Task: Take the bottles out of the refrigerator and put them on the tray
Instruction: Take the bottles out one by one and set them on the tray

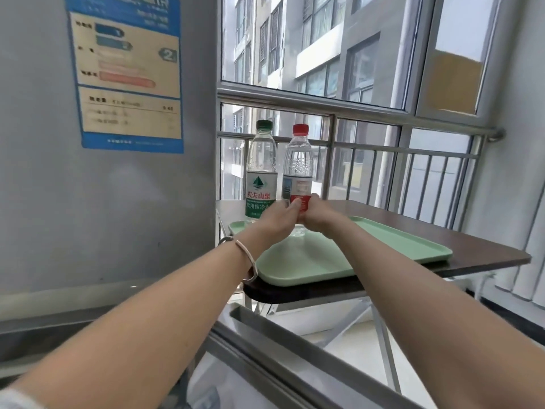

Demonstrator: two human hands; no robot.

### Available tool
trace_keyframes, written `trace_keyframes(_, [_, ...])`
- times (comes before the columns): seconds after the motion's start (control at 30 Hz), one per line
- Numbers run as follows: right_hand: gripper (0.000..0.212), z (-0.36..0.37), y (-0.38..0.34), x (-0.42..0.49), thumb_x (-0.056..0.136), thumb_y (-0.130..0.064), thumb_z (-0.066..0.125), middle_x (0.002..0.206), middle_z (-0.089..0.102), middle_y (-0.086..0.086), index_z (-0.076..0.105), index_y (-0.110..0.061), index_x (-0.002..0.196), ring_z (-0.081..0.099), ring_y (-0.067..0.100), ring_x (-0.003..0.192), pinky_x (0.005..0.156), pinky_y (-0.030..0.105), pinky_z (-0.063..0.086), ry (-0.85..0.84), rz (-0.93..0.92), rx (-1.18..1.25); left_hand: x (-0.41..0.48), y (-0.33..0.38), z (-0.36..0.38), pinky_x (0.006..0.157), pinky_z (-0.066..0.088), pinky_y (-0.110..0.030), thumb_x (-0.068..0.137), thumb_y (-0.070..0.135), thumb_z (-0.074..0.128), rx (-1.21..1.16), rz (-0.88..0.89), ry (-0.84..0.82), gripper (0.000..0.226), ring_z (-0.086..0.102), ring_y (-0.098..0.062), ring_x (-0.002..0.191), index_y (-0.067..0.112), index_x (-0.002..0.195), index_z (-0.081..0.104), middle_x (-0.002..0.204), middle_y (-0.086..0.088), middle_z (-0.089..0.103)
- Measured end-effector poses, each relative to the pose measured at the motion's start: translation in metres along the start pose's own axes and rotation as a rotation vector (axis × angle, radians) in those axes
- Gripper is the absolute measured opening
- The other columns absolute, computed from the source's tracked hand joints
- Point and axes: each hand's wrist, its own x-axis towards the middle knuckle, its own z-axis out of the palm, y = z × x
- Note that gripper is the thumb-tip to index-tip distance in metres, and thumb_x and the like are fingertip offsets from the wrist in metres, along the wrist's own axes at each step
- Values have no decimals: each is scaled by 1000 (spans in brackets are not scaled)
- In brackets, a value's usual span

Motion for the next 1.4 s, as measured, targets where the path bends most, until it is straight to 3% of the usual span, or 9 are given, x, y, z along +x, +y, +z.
trace_keyframes(0.17, [54,-1,-9,2,90,-16,66,119,59,18,43,5,135,50,22,92,74,34,48,-22,20,-142,-6,4,-4,98,45,-43,103,38,30,-2,-10,1,53,57,-39,112,0,127,57,122,-26,60])
trace_keyframes(0.27, [69,-4,-21,-11,91,-24,62,127,51,18,30,7,144,55,30,109,85,35,51,24,32,-227,-16,13,-14,83,50,-42,103,31,31,50,14,18,47,51,-27,77,-4,107,63,94,-26,62])
trace_keyframes(0.37, [45,-9,-34,-34,91,-13,50,122,60,18,43,1,133,62,35,108,85,39,52,307,-46,-382,-33,25,-32,61,43,-33,101,16,37,75,5,35,34,43,-20,63,3,77,58,74,-10,49])
trace_keyframes(0.43, [29,-8,-46,-56,86,-7,47,100,67,15,61,-1,111,67,33,95,79,42,56,331,-144,-420,-53,33,-45,73,47,-32,99,7,38,44,6,20,29,53,-26,76,-6,96,63,86,-17,57])
trace_keyframes(0.57, [21,13,-73,-112,87,-18,55,79,67,11,68,-2,85,66,29,76,64,35,53,174,-272,-462,-104,37,-74,90,56,-44,97,4,44,48,19,72,27,66,-33,87,-8,110,65,105,-27,69])
trace_keyframes(0.87, [28,140,-117,-187,93,-15,47,49,66,6,59,-6,68,66,17,43,52,27,58,-344,-252,-645,-208,-46,-153,53,52,-26,96,4,43,327,-268,-121,22,63,-19,62,-3,94,65,80,-16,64])
trace_keyframes(1.1, [23,278,-98,-206,97,-15,46,92,70,27,55,6,101,74,38,79,71,48,62,-670,-144,-684,-227,-182,-184,60,49,-29,93,14,51,579,-494,-295,13,59,-20,66,9,84,59,79,-7,61])
trace_keyframes(1.27, [31,361,-57,-198,97,-11,44,110,62,15,58,1,121,56,23,77,57,30,45,-786,-238,-793,-226,-282,-179,68,50,-29,95,16,49,786,-571,-371,30,65,-26,96,5,121,59,113,-8,64])
trace_keyframes(1.4, [32,406,-19,-181,95,-12,45,108,57,12,55,-5,124,57,24,93,70,27,41,-771,-93,-691,-207,-356,-167,90,52,-31,95,25,42,671,-719,-94,40,63,-26,111,2,122,59,123,-13,64])
